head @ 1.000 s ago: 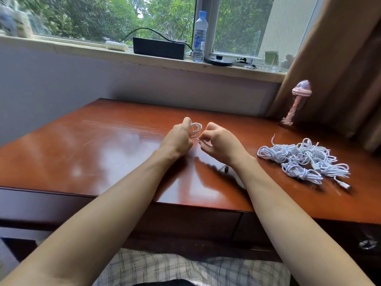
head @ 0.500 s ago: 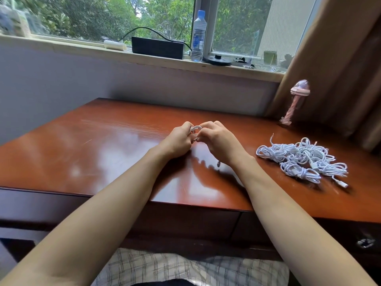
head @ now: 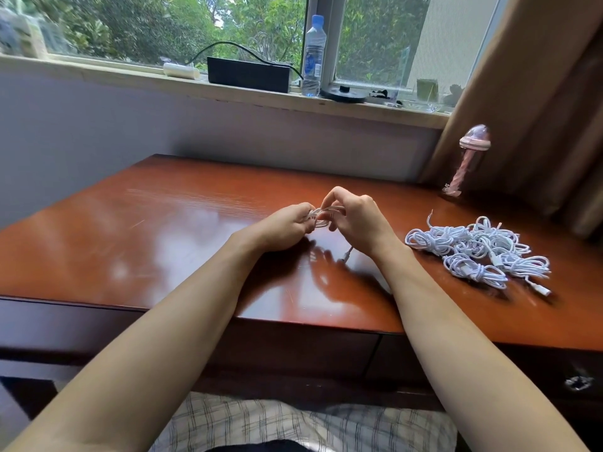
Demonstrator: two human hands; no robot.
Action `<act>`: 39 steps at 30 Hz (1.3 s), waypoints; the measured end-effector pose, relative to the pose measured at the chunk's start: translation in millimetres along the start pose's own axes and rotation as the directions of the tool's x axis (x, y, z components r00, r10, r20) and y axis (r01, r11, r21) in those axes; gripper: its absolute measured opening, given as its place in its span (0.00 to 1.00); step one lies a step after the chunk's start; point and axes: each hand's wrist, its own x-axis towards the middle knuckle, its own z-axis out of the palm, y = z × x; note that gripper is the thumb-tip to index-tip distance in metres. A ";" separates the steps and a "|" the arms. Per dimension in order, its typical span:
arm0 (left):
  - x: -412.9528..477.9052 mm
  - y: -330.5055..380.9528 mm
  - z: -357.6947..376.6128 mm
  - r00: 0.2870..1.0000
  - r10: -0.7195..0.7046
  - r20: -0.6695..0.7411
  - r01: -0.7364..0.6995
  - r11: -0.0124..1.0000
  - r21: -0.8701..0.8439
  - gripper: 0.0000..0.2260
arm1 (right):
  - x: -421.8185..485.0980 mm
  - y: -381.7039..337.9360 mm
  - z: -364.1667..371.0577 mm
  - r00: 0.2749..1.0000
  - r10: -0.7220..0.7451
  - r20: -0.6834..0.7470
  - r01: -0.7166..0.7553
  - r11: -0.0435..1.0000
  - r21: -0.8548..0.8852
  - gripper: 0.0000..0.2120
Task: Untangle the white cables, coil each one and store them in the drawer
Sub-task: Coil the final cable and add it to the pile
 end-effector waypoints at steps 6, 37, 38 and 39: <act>-3.1 7.2 -4.7 0.999 0.008 0.036 -0.008 1.000 -0.006 0.04 | 0.4 1.3 -1.1 1.000 0.025 -0.001 -0.025 0.999 0.022 0.05; 4.2 23.3 5.0 0.927 -0.021 -0.374 -0.127 0.921 -0.368 0.03 | -0.5 8.3 11.7 0.957 0.279 0.074 -0.283 0.854 0.437 0.09; 4.4 23.3 4.1 0.921 -0.017 -0.389 -0.127 0.931 -0.341 0.02 | -0.2 8.2 12.4 0.961 0.266 0.079 -0.273 0.861 0.428 0.09; 5.2 22.5 3.9 0.913 -0.016 -0.408 -0.126 0.940 -0.318 0.03 | 0.0 7.8 13.2 0.966 0.245 0.084 -0.257 0.876 0.407 0.09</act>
